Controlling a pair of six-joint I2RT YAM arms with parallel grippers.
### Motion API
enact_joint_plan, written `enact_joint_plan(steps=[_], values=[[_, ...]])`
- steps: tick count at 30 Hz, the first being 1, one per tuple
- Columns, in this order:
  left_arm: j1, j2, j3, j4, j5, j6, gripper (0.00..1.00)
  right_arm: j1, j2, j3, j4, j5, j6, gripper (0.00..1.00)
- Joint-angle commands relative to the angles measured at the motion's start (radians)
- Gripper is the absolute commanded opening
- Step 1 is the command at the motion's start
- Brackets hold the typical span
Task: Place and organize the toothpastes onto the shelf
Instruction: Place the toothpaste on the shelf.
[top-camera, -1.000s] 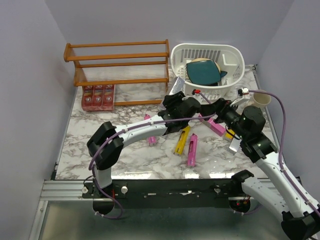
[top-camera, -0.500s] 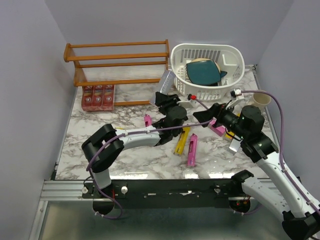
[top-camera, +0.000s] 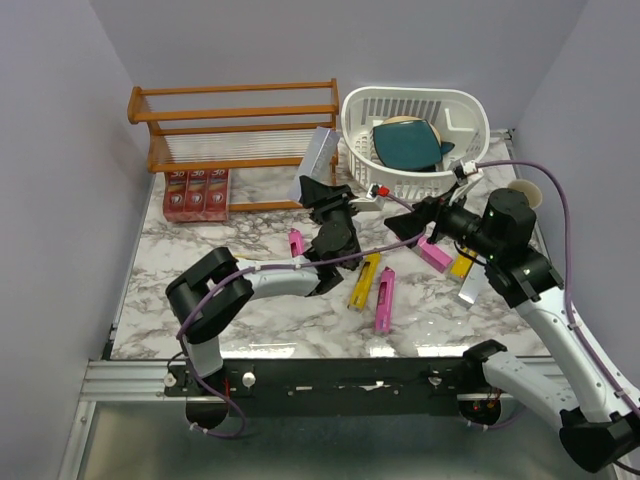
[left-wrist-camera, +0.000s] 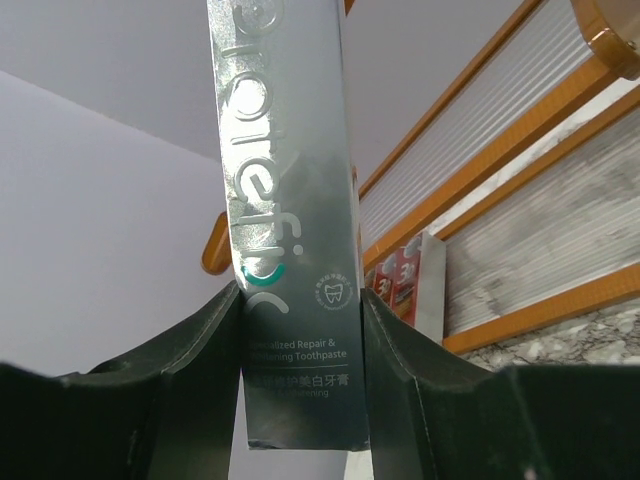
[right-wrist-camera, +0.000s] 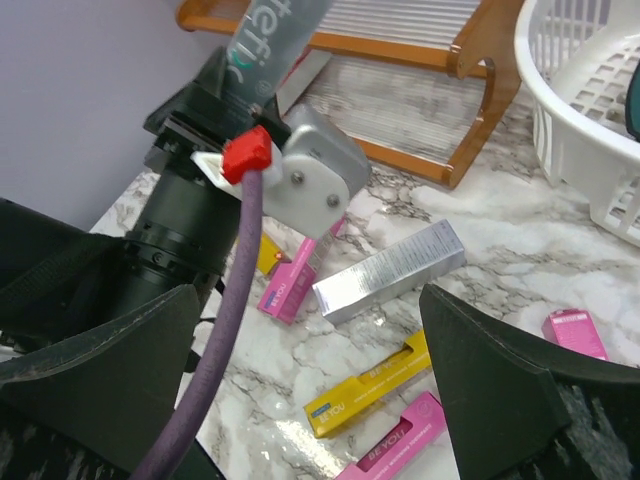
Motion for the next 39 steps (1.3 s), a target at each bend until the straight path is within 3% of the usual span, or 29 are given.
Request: enact_joint_plan(steps=[1,6,17,22,24,25,28,29,34,35,39], values=[[0.037,-0.080,-0.008,-0.164,-0.075,-0.180,0.32,-0.038,0.017,0.101,0.042,-0.136,0.032,1.00],[0.037,-0.080,-0.002,-0.224,-0.073,-0.213,0.31,-0.036,0.058,0.143,0.088,-0.218,0.071,1.00],[0.018,-0.035,0.000,-0.135,-0.083,-0.147,0.31,-0.029,0.155,0.139,0.229,-0.155,0.127,1.00],[0.014,-0.040,0.006,-0.211,-0.081,-0.236,0.31,-0.027,0.201,0.168,0.299,-0.109,0.157,1.00],[0.014,-0.049,0.014,-0.326,-0.072,-0.311,0.31,-0.029,0.215,0.214,0.299,-0.064,0.164,1.00],[0.014,-0.066,0.021,-0.389,-0.057,-0.422,0.31,-0.027,0.216,0.229,0.298,-0.046,0.173,1.00],[0.028,-0.109,0.098,-0.790,0.029,-0.697,0.31,-0.027,0.215,0.303,0.275,0.046,0.169,1.00],[0.034,-0.116,0.121,-0.963,0.049,-0.866,0.30,-0.027,0.215,0.326,0.264,0.090,0.161,1.00],[0.059,-0.129,0.162,-1.063,0.091,-0.955,0.30,-0.027,0.197,0.441,0.177,0.204,0.097,1.00],[0.067,-0.132,0.173,-1.146,0.129,-0.989,0.30,-0.027,0.186,0.444,0.162,0.239,0.085,1.00],[0.116,-0.176,0.253,-1.357,0.262,-1.248,0.30,-0.027,0.092,0.362,0.122,0.325,0.049,1.00]])
